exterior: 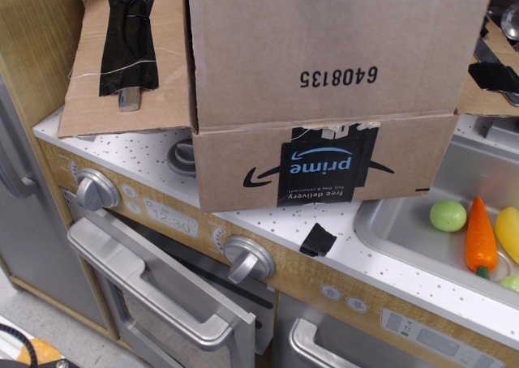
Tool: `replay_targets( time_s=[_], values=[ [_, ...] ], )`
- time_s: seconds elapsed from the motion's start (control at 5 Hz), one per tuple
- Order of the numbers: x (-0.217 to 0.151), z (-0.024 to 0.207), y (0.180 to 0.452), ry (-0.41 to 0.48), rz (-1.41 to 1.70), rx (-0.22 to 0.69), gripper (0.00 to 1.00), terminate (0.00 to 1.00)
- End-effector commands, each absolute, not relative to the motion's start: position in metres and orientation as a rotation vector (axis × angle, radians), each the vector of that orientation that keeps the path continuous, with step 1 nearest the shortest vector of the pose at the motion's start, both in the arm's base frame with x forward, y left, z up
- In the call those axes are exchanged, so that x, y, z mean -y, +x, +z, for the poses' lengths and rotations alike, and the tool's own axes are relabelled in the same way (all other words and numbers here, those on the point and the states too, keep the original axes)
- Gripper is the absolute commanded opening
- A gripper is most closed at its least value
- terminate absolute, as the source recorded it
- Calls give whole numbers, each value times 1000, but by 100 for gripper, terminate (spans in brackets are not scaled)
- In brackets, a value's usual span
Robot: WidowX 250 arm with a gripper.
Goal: Open large4fbox flaps
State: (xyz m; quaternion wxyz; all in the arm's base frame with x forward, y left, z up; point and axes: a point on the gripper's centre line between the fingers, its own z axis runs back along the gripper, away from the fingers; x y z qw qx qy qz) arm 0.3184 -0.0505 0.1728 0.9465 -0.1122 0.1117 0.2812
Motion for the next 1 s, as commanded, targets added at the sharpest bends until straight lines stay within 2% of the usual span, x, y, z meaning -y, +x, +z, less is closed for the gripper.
replay_targets(
  time_s=[0.0, 0.2, 0.6, 0.8],
  values=[
    [76, 179, 292, -237, 603, -83, 100, 0],
    [86, 168, 280, -217, 614, -56, 100, 0],
    [98, 127, 258, -180, 614, 50, 100, 0],
    [98, 112, 255, -177, 605, 95, 100, 100]
  ],
)
